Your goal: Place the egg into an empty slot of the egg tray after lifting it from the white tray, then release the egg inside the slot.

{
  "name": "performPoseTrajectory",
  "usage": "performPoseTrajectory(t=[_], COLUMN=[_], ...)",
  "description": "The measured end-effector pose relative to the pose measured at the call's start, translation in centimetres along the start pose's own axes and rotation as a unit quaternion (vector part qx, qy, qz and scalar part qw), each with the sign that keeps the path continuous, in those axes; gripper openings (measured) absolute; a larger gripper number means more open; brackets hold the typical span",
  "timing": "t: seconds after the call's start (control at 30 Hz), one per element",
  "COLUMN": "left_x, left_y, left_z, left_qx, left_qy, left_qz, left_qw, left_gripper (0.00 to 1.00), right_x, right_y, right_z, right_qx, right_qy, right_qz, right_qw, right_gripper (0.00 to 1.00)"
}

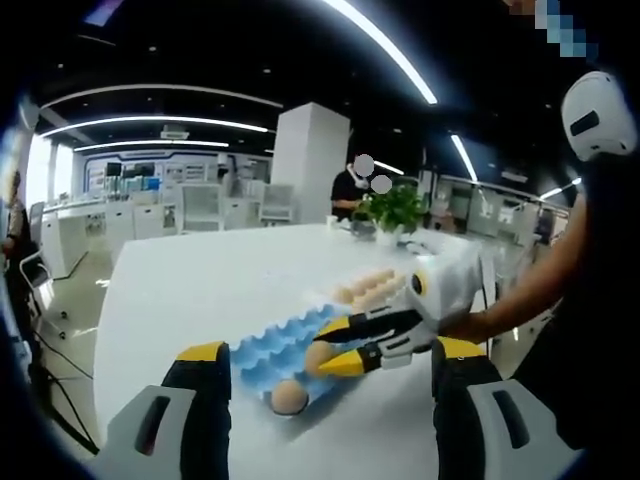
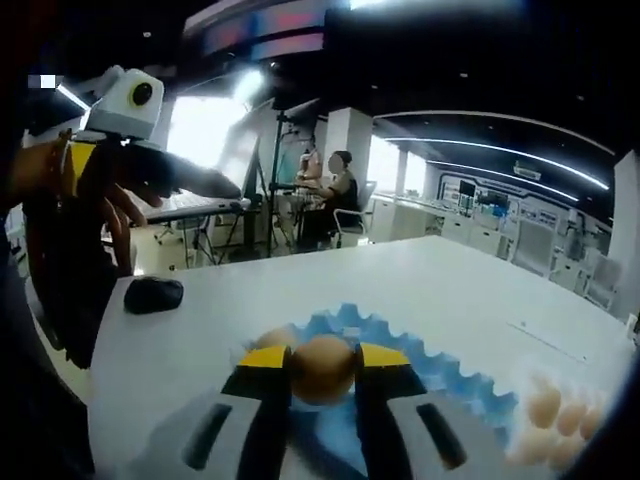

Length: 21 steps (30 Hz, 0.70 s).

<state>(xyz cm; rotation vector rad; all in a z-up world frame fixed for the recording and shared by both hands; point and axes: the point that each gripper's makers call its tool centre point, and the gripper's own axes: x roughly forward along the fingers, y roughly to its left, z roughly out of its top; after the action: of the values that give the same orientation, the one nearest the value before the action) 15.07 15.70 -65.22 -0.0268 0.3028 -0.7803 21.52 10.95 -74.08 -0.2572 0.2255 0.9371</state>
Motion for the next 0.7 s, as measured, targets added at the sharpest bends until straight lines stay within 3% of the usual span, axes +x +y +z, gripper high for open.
performPoseTrajectory(t=[0.7], left_x=[-0.2], left_y=[0.2], left_z=[0.1], left_qx=[-0.002], left_qy=[-0.001], left_qz=[0.003], left_qw=[1.0], left_gripper=[0.83], right_x=[1.0], right_y=[0.8], right_z=[-2.0], right_qx=[-0.001], right_qy=[0.022], right_qz=[0.014], right_qw=[0.9997], right_gripper=[0.24])
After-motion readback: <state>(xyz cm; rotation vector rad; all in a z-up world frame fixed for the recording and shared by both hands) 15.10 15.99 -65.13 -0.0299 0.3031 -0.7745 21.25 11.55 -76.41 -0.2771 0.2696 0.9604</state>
